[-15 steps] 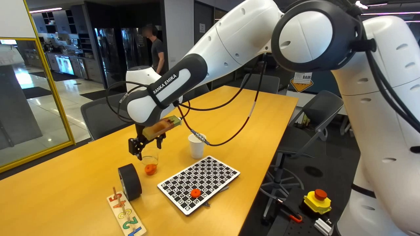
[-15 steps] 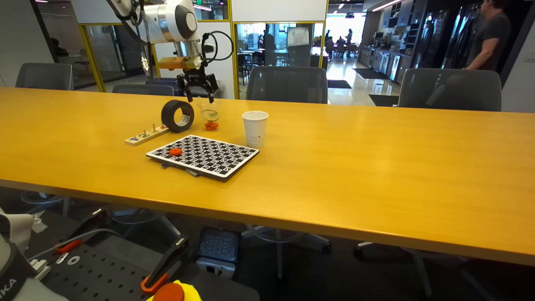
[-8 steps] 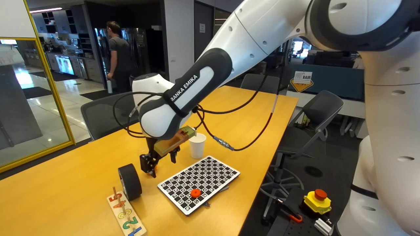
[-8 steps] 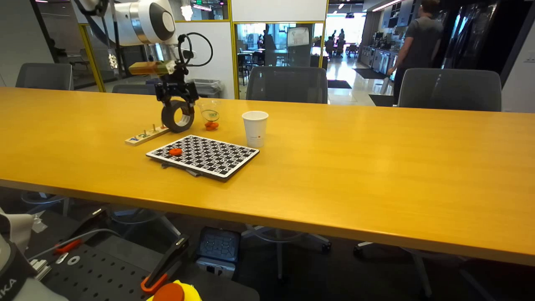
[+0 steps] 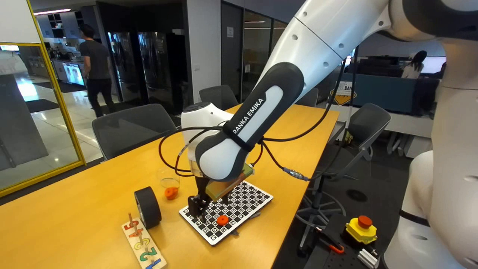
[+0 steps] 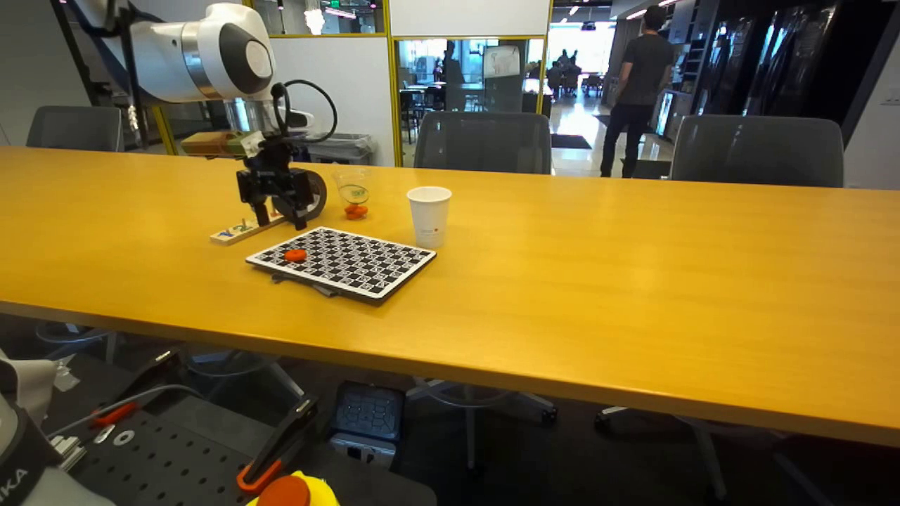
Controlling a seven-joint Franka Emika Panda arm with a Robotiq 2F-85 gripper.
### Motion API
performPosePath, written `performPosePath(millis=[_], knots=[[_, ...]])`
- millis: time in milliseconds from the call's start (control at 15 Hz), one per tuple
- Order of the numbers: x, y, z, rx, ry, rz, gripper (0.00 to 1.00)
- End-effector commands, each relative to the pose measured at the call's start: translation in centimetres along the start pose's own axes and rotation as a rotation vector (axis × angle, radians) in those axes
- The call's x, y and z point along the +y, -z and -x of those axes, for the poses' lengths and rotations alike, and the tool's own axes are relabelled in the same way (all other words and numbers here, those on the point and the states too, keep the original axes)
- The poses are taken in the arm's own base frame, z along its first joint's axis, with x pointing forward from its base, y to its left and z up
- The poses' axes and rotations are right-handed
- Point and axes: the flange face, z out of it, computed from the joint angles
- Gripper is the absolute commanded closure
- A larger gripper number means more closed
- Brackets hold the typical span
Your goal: Place the rings inside the clear cup
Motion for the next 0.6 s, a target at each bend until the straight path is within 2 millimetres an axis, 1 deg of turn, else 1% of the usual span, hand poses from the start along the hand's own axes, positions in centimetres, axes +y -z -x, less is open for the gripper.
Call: performPosePath(millis=[0, 267, 533], knots=[[1.9, -0.5, 1.7, 0.011, -0.049, -0.035, 0.0], [3.2, -2.2, 2.1, -0.011, -0.083, -0.05, 0.0], [3.6, -3.2, 2.2, -0.021, -0.109, -0.069, 0.0]])
